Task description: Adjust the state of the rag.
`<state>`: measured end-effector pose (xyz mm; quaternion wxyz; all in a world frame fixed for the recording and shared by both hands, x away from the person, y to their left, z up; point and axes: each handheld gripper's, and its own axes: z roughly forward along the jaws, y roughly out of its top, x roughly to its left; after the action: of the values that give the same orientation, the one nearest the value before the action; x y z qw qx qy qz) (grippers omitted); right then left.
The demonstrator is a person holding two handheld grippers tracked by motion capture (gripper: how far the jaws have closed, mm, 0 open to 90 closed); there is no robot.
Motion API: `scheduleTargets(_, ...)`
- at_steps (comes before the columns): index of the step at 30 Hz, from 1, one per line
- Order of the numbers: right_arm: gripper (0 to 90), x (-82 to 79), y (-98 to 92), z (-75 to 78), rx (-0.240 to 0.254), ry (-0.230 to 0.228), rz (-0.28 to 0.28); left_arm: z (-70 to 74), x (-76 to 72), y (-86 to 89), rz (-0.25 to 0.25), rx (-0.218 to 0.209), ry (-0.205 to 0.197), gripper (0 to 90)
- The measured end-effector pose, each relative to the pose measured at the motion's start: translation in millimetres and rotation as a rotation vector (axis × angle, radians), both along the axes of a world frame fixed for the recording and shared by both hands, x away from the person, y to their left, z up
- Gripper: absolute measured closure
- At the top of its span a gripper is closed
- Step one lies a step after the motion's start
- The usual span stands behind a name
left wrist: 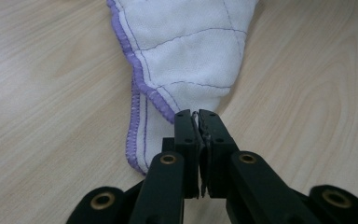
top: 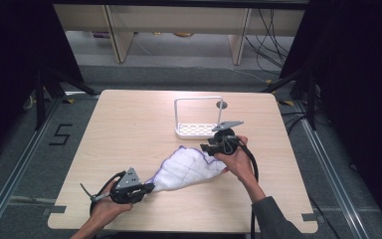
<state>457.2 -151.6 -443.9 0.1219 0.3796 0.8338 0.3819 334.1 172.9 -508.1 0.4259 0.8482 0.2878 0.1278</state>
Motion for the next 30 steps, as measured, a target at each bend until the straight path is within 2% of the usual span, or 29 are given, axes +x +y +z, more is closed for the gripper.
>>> scheduleTargets(1, 59.2, 3.3, 5.1, -1.1, -0.001, 0.008, 0.011, -0.8, -0.7, -1.6, 0.010, -0.030, 0.004, 86.0)
scheduleTargets(2, 59.8, 5.7, 9.5, -0.6, -0.012, 0.036, 0.017, -0.9, -0.5, -1.5, 0.011, -0.032, 0.003, 85.9)
scheduleTargets(3, 60.4, 9.4, 14.7, -3.8, -0.002, 0.026, 0.019, -1.0, -0.3, -1.4, 0.012, -0.033, 0.003, 85.8)
scheduleTargets(5, 61.4, 15.6, 25.9, -6.2, -0.028, 0.054, 0.034, -1.0, 0.1, -1.2, 0.013, -0.035, 0.006, 85.7)
scheduleTargets(6, 61.8, 17.3, 28.9, -6.8, -0.041, 0.066, 0.036, -0.4, 0.5, -0.1, 0.008, -0.022, 0.009, 85.7)
scheduleTargets(7, 62.2, 19.5, 31.4, -8.1, -0.049, 0.071, 0.042, -0.5, 0.9, -0.2, 0.006, -0.026, 0.005, 85.6)
scheduleTargets(8, 62.8, 22.8, 35.9, -11.5, -0.050, 0.081, 0.039, 0.3, 1.8, 1.6, 0.001, 0.002, 0.001, 85.6)
scheduleTargets(10, 64.1, 27.3, 39.9, -15.4, -0.060, 0.102, 0.042, 0.4, 1.9, 1.9, -0.001, 0.004, -0.001, 85.5)
scheduleTargets(11, 65.3, 30.2, 42.9, -19.8, -0.058, 0.122, 0.049, -0.5, 1.0, 0.4, 0.007, -0.026, 0.006, 85.5)
scheduleTargets(12, 66.3, 30.9, 44.3, -21.6, -0.063, 0.136, 0.043, -0.2, 1.3, 1.0, 0.004, -0.018, 0.004, 85.4)
scheduleTargets(13, 68.2, 31.7, 45.4, -24.1, -0.064, 0.157, 0.050, -0.9, 0.8, -0.2, 0.015, -0.039, 0.007, 85.4)
scheduleTargets(14, 68.2, 31.7, 45.4, -24.1, -0.064, 0.157, 0.050, -0.9, 0.8, -0.2, 0.015, -0.039, 0.007, 85.4)
scheduleTargets(15, 78.5, 32.8, 47.3, -29.7, -0.074, 0.168, 0.058, -1.1, 0.9, -0.2, 0.015, -0.038, 0.007, 85.4)
scheduleTargets(16, 78.5, 32.8, 47.3, -29.7, -0.074, 0.168, 0.058, -1.1, 0.9, -0.2, 0.015, -0.038, 0.007, 85.4)
scheduleTargets(17, 82.4, 32.9, 47.1, -29.8, -0.075, 0.177, 0.066, -1.4, 0.8, -0.4, 0.019, -0.040, 0.003, 85.4)
scheduleTargets(18, 89.4, 31.0, 46.0, -29.1, -0.040, 0.177, 0.082, -1.2, 0.9, -0.2, 0.016, -0.040, 0.006, 85.4)
scheduleTargets(19, 89.7, 28.6, 46.1, -27.7, -0.026, 0.163, 0.077, -1.2, 0.8, -0.1, 0.017, -0.041, 0.004, 85.4)
scheduleTargets(20, 90.0, 24.3, 45.6, -22.9, -0.029, 0.186, 0.081, -1.3, 0.8, -0.1, 0.018, -0.042, 0.003, 85.5)
scheduleTargets(22, 90.0, 20.7, 43.5, -18.0, -0.043, 0.146, 0.098, -1.4, 1.1, -0.1, 0.016, -0.035, 0.001, 85.5)
scheduleTargets(24, 90.0, 13.5, 41.6, -10.8, -0.019, 0.121, 0.114, -1.2, 0.9, 0.0, 0.011, -0.027, 0.000, 85.5)
scheduleTargets(25, 90.0, 9.6, 39.1, -4.6, -0.032, 0.128, 0.116, -0.3, 1.7, 1.5, 0.003, 0.000, -0.006, 85.5)
scheduleTargets(26, 89.9, 8.4, 38.2, -3.3, -0.028, 0.100, 0.111, -0.2, 1.9, 1.4, 0.002, 0.002, -0.007, 85.4)
scheduleTargets(27, 86.3, 8.2, 37.4, -1.6, -0.029, 0.093, 0.089, -0.4, 1.6, 0.5, 0.008, -0.007, -0.007, 85.4)
scheduleTargets(28, 83.1, 10.8, 34.4, -1.0, -0.043, 0.091, 0.096, -0.4, 1.8, 0.3, 0.004, -0.006, -0.005, 85.3)
scheduleTargets(30, 77.8, 17.8, 31.9, -6.2, -0.065, 0.091, 0.073, -0.9, 0.9, -1.1, 0.014, -0.023, -0.005, 85.1)
